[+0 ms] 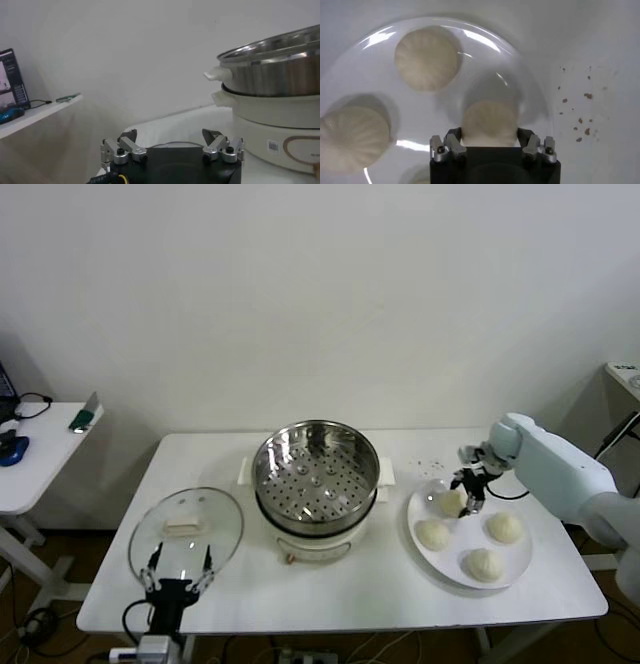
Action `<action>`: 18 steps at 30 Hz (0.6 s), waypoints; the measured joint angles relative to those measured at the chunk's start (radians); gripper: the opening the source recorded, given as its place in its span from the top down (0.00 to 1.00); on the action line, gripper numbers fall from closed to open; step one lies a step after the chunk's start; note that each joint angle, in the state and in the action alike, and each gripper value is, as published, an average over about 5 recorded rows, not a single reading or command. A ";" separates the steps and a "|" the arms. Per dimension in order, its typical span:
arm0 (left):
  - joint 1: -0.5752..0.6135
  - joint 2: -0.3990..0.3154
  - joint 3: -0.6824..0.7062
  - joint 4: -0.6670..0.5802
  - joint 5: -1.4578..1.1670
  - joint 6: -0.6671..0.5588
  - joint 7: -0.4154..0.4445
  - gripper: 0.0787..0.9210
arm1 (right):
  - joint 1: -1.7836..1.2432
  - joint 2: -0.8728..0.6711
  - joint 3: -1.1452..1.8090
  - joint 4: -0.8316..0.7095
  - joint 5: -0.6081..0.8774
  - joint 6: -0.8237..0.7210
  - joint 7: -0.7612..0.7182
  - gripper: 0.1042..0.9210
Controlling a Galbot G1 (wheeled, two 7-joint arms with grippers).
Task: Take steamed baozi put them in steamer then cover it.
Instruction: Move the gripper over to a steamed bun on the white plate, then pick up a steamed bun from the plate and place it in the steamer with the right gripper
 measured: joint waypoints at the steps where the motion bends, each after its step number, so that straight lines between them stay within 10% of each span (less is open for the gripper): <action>1: 0.001 0.000 0.000 -0.001 0.000 0.000 0.000 0.12 | 0.003 -0.001 0.000 0.001 0.001 0.003 -0.001 0.26; 18: 0.005 0.002 -0.009 0.001 -0.005 -0.002 0.002 0.12 | 0.291 0.041 -0.182 0.141 0.055 0.193 -0.056 0.24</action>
